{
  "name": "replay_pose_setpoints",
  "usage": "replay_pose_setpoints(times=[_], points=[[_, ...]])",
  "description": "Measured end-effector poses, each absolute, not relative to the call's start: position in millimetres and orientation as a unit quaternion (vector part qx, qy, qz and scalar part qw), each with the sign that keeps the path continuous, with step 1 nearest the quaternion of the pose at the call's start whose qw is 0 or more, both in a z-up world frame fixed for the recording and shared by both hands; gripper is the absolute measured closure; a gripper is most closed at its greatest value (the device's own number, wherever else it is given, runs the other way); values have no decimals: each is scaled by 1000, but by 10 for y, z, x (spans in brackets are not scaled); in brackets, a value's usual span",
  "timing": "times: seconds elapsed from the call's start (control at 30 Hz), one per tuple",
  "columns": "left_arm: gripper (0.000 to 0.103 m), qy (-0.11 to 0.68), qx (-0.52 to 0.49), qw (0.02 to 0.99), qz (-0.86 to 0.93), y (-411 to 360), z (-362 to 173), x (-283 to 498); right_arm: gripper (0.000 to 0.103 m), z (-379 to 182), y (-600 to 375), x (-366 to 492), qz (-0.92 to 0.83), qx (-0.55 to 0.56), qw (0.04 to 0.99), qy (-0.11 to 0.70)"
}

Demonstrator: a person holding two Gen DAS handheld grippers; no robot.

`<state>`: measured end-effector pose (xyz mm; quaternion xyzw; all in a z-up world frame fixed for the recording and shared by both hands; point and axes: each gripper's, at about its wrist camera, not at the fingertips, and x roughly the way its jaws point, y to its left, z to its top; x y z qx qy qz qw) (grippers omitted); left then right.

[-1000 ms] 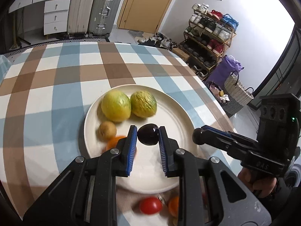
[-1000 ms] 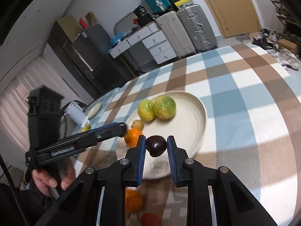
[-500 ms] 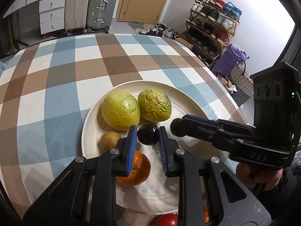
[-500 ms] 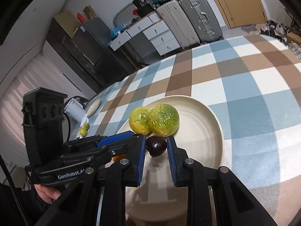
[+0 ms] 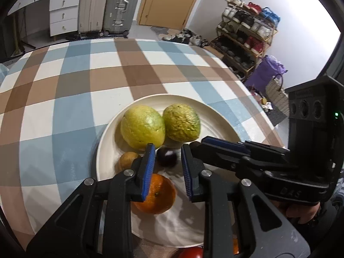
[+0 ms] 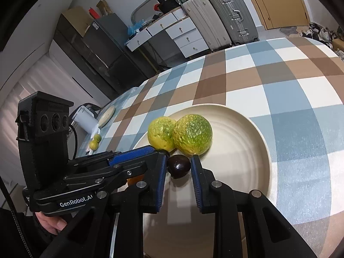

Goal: Organize fruits
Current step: 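Carry the plum onto the cream plate and open the left gripper, then withdraw the left gripper from the plate toward the remaining fruits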

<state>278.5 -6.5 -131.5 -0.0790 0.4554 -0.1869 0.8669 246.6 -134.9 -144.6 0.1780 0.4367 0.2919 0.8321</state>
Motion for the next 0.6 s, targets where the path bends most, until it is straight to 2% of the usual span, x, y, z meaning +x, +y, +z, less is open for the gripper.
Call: replay_pose_setpoints(times=[0.03, 0.1, 0.13, 0.2, 0.27, 0.53, 0.6], points=[[78, 460, -75, 866, -181, -69, -1319, 2789, 77, -1444, -1343, 2466, 295, 179, 831, 437], [70, 458, -77, 867, -181, -60, -1305, 2770, 63, -1431, -1373, 2446, 291, 182, 833, 434], [66, 455, -80, 868, -182, -48, -1283, 2748, 62, -1416, -1412, 2427, 291, 190, 833, 430], [49, 447, -80, 873, -178, -36, -1231, 2703, 59, -1379, -1474, 2385, 286, 195, 837, 424], [45, 436, -80, 880, -170, -15, -1159, 2641, 57, -1340, -1548, 2324, 279, 200, 841, 418], [43, 422, -72, 889, -161, -42, -963, 2334, 48, -1198, -1759, 2000, 252, 207, 854, 406], [35, 416, -70, 893, -156, -49, -900, 2220, 43, -1139, -1819, 1897, 247, 212, 858, 398]])
